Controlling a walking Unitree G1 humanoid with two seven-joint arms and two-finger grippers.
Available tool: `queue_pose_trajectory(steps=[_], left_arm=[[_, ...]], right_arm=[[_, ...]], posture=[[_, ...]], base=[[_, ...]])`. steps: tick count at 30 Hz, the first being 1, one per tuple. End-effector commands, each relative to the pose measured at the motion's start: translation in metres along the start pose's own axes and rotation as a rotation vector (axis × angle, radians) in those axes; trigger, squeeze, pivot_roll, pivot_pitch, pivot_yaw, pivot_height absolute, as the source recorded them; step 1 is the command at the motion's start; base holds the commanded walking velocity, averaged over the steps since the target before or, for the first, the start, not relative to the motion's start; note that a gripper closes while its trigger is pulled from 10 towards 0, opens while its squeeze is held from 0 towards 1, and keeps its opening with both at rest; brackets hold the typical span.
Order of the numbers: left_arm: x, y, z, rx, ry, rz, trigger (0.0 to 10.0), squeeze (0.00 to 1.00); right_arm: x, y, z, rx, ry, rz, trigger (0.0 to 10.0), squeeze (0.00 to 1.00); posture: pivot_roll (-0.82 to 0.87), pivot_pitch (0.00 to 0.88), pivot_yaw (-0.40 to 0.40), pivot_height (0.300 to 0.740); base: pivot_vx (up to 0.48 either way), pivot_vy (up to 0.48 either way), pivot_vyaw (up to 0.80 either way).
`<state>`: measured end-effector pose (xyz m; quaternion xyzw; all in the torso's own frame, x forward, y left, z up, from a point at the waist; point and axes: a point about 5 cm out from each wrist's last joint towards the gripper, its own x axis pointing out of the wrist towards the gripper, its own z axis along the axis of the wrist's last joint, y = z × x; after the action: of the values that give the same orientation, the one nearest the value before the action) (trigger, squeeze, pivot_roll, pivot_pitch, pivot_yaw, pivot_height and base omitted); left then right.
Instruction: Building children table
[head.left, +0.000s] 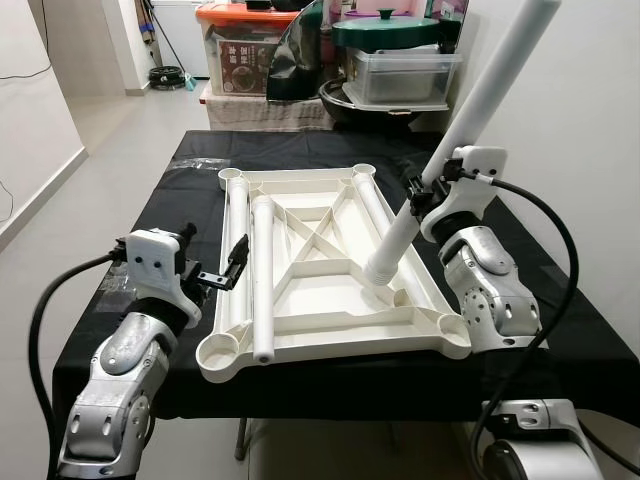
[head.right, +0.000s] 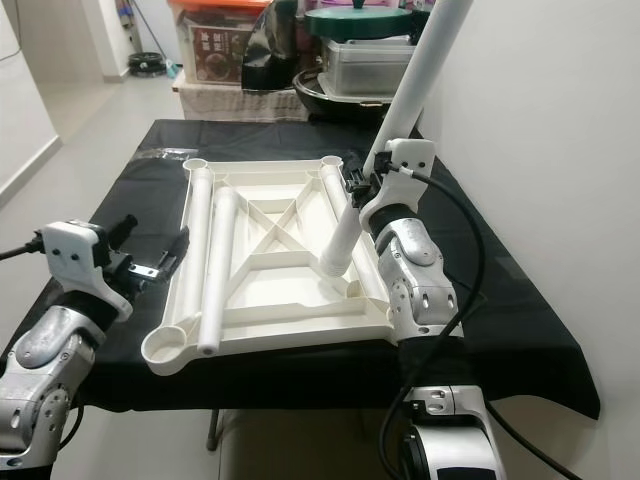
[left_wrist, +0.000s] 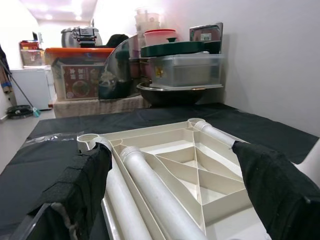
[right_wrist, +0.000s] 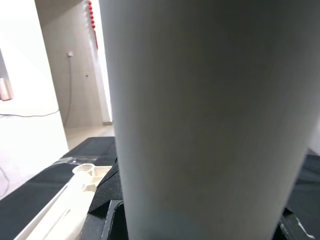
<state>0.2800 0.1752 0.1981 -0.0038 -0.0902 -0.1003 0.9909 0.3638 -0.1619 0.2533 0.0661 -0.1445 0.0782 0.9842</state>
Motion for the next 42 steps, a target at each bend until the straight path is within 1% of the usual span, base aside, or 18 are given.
queue_pose_trajectory(steps=[1, 4, 8, 10, 11, 13, 15, 17, 22, 24, 27, 29, 30, 31, 34, 36, 40, 42], left_arm=[[-0.001, -0.003, -0.004, -0.002, 0.012, 0.001, 10.0, 0.0], [-0.003, -0.005, -0.005, -0.012, 0.009, -0.009, 10.0, 0.0], [-0.004, -0.005, -0.006, -0.022, 0.006, -0.003, 10.0, 0.0], [-0.004, -0.005, -0.007, -0.01, 0.014, 0.01, 10.0, 0.0], [-0.004, -0.005, -0.007, -0.01, 0.014, 0.01, 10.0, 0.0], [-0.004, -0.004, -0.008, -0.002, 0.017, 0.016, 10.0, 0.0], [-0.004, -0.004, -0.008, -0.002, 0.017, 0.016, 10.0, 0.0], [-0.004, -0.003, -0.007, 0.012, 0.016, 0.018, 10.0, 0.0], [-0.006, -0.002, -0.01, 0.029, 0.024, 0.023, 10.0, 0.0], [-0.007, -0.004, -0.012, 0.03, 0.03, 0.02, 10.0, 0.0], [-0.009, -0.008, -0.014, 0.031, 0.034, 0.015, 10.0, 0.0], [-0.009, -0.008, -0.014, 0.031, 0.034, 0.015, 10.0, 0.0], [-0.008, -0.012, -0.015, 0.026, 0.034, 0.007, 10.0, 0.0], [-0.008, -0.012, -0.015, 0.026, 0.034, 0.007, 10.0, 0.0], [-0.009, -0.023, -0.026, 0.007, 0.062, -0.018, 10.0, 0.0], [-0.007, -0.025, -0.023, 0.049, 0.071, -0.035, 10.0, 0.0], [-0.01, -0.026, -0.014, 0.026, 0.059, -0.059, 10.0, 0.0], [-0.015, -0.022, -0.012, 0.04, 0.059, -0.075, 10.0, 0.0]], right_arm=[[0.001, -0.006, 0.004, 0.022, -0.008, -0.016, 10.0, 0.0], [0.001, -0.005, 0.018, 0.067, -0.045, 0.022, 10.0, 0.0], [-0.002, 0.0, 0.023, 0.094, -0.06, 0.057, 10.0, 0.0], [-0.006, 0.012, 0.032, 0.119, -0.093, 0.123, 10.0, 0.0], [-0.006, 0.012, 0.032, 0.119, -0.093, 0.123, 10.0, 0.0], [-0.01, 0.021, 0.037, 0.113, -0.117, 0.17, 10.0, 0.0], [-0.01, 0.021, 0.037, 0.113, -0.117, 0.17, 10.0, 0.0], [-0.011, 0.026, 0.039, 0.109, -0.123, 0.196, 10.0, 0.0], [-0.014, 0.033, 0.035, 0.121, -0.106, 0.226, 10.0, 0.0], [-0.015, 0.038, 0.032, 0.134, -0.091, 0.241, 10.0, 0.0], [-0.018, 0.041, 0.03, 0.142, -0.08, 0.249, 10.0, 0.0], [-0.018, 0.041, 0.03, 0.142, -0.08, 0.249, 10.0, 0.0], [-0.018, 0.04, 0.027, 0.14, -0.072, 0.251, 10.0, 0.0], [-0.018, 0.04, 0.027, 0.14, -0.072, 0.251, 10.0, 0.0], [-0.017, 0.036, 0.018, 0.127, -0.05, 0.244, 10.0, 0.0], [-0.014, 0.035, 0.019, 0.099, -0.045, 0.227, 10.0, 0.0], [-0.017, 0.037, 0.024, 0.083, -0.056, 0.229, 10.0, 0.0], [-0.021, 0.038, 0.029, 0.063, -0.065, 0.24, 10.0, 0.0]], posture=[[0.01, 0.0, -0.058, 0.74], [0.0, 0.0, -0.05, 0.74], [0.0, 0.0, -0.049, 0.74], [0.0, 0.0, -0.044, 0.74], [0.0, 0.0, -0.044, 0.74], [0.0, 0.0, -0.042, 0.74], [0.0, 0.0, -0.042, 0.74], [0.0, 0.0, -0.043, 0.74], [0.01, 0.0, -0.048, 0.74], [0.02, 0.0, -0.054, 0.74], [0.03, 0.0, -0.059, 0.74], [0.03, 0.0, -0.059, 0.74], [0.02, 0.0, -0.059, 0.74], [0.02, 0.0, -0.059, 0.74], [0.03, 0.0, -0.049, 0.74], [0.04, 0.0, -0.046, 0.74], [0.02, 0.0, -0.034, 0.74], [-0.01, 0.0, -0.002, 0.74]], base=[[0.0, -0.465, 0.0], [0.0, -0.288, 0.0], [0.0, 0.0, 0.0], [0.0, 0.0, 0.0], [0.0, 0.0, 0.0], [0.0, 0.0, 0.0], [0.0, 0.0, 0.0], [0.0, 0.0, 0.0], [0.0, 0.0, 0.0], [0.0, 0.0, 0.0], [0.0, 0.0, 0.0], [0.0, 0.0, 0.0], [0.0, 0.0, 0.0], [0.0, 0.0, 0.0], [0.0, 0.0, 0.0], [0.0, 0.0, 0.0], [0.0, 0.0, 0.0], [0.0, 0.0, 0.0]])
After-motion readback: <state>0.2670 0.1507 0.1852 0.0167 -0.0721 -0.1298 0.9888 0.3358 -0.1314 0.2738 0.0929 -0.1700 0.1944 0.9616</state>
